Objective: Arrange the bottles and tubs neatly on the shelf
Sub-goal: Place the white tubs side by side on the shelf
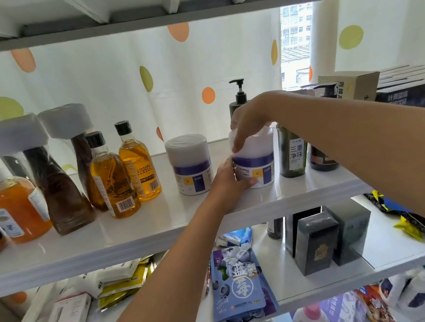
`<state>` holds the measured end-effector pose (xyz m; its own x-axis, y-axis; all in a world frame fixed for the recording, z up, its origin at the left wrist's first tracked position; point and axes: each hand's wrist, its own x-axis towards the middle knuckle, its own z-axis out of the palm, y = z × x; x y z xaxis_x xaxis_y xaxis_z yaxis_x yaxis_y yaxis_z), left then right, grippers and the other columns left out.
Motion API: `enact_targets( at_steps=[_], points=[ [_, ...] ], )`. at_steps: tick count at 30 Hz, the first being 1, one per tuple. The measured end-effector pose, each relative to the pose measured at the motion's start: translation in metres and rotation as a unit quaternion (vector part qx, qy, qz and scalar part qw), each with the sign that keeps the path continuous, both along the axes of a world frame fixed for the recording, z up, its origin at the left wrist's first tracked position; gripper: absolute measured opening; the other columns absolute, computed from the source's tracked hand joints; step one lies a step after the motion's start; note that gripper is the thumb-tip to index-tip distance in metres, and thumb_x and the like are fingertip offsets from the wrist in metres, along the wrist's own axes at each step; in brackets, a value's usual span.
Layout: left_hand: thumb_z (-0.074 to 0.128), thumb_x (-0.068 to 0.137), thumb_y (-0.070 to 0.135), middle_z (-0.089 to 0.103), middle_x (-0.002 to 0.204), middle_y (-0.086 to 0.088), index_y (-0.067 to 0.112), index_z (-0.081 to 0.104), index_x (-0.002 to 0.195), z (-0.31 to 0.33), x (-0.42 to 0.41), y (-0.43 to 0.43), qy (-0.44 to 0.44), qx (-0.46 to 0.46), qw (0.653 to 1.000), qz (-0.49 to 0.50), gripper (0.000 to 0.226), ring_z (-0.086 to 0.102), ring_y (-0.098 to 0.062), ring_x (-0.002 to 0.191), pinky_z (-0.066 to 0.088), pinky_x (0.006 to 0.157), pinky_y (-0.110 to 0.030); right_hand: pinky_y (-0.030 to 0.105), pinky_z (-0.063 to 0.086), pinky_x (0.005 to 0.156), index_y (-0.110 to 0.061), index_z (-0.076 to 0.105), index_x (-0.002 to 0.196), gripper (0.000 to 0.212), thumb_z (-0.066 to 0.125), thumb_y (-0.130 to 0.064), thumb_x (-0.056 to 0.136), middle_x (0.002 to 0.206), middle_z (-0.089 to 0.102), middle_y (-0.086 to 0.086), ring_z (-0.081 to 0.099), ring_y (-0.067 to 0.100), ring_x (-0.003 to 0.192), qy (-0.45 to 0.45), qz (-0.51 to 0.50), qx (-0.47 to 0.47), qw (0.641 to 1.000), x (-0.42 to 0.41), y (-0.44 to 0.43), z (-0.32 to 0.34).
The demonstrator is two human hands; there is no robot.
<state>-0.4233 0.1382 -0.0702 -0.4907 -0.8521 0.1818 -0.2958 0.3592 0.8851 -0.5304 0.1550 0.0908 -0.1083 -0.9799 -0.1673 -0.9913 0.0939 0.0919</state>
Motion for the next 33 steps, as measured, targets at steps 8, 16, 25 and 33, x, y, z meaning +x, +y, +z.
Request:
enact_targets(
  at_steps=[8,16,25,33],
  points=[
    [0.073,0.085,0.021,0.054,0.141,0.002,0.019,0.045,0.141,0.006,0.044,0.028,0.012,-0.055,0.997,0.056,0.063,0.05,-0.014,0.128,0.039,0.105,-0.03,0.042,0.034,0.11,-0.017,0.042,0.145,0.085,0.067,-0.064,0.078,0.152,0.04,0.003,0.04,0.028,0.137,-0.057,0.055,-0.027,0.997,0.025,-0.006,0.024],
    [0.074,0.083,0.015,0.06,0.108,-0.001,0.019,0.055,0.106,0.017,0.103,0.019,0.071,-0.111,0.964,0.232,0.03,0.057,-0.013,0.097,0.052,0.082,-0.02,0.041,0.035,0.108,-0.028,0.035,0.149,0.096,0.073,-0.066,0.069,0.156,0.033,-0.002,0.038,0.028,0.138,-0.132,0.103,-0.047,0.985,0.077,-0.041,0.005],
    [0.086,0.069,0.023,0.044,0.143,-0.005,0.02,0.023,0.147,0.011,0.101,-0.013,0.056,0.021,0.982,0.179,0.101,0.046,-0.025,0.13,0.045,0.104,-0.04,0.041,0.048,0.097,-0.031,0.039,0.143,0.076,0.074,-0.049,0.077,0.144,0.045,0.001,0.051,0.024,0.115,-0.113,0.127,-0.038,0.985,0.087,-0.049,-0.016],
    [0.086,0.066,0.029,0.055,0.126,0.01,0.027,0.036,0.134,0.006,0.088,-0.022,0.023,0.019,0.994,0.109,0.084,0.054,-0.013,0.111,0.05,0.089,-0.029,0.042,0.043,0.102,-0.038,0.037,0.144,0.083,0.071,-0.064,0.073,0.147,0.042,-0.003,0.049,0.024,0.121,-0.097,0.128,-0.021,0.987,0.068,-0.026,-0.01]
  ],
)
